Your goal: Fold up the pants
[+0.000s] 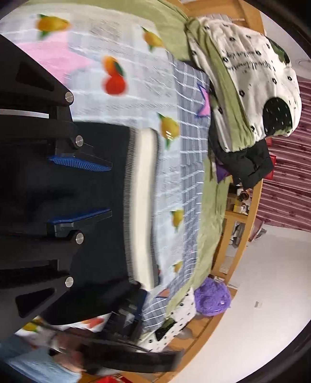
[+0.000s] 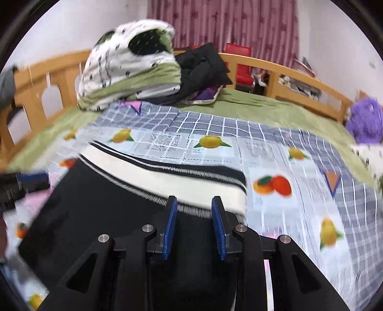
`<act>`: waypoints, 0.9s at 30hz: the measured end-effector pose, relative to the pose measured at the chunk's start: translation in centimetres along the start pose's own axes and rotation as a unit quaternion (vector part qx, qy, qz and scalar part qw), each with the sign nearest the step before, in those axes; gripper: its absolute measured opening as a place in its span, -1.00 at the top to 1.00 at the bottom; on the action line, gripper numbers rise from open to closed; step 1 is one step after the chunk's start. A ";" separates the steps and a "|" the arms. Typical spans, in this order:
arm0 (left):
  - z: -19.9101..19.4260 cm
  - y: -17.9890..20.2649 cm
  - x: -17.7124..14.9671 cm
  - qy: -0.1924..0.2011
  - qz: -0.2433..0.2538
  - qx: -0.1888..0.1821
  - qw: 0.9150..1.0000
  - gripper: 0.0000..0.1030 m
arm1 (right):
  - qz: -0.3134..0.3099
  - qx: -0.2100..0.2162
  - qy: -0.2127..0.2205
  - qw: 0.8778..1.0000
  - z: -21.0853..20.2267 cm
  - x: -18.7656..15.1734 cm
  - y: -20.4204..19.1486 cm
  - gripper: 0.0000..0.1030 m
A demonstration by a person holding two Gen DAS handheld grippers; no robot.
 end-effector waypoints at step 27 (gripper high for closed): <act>9.6 -2.9 2.0 -0.029 -0.027 0.054 0.998 0.27 | 0.001 -0.034 -0.044 0.998 7.9 1.1 2.0 0.49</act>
Point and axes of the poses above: each gripper's, at about its wrist camera, not at the fingertips, and z roughly the way its jaws point, y to its right, x to its top, the point moved 3 cm from there along z, roughly the way its jaws point, and after that the axes turned 6 degrees about z, right-handed, at the moved point
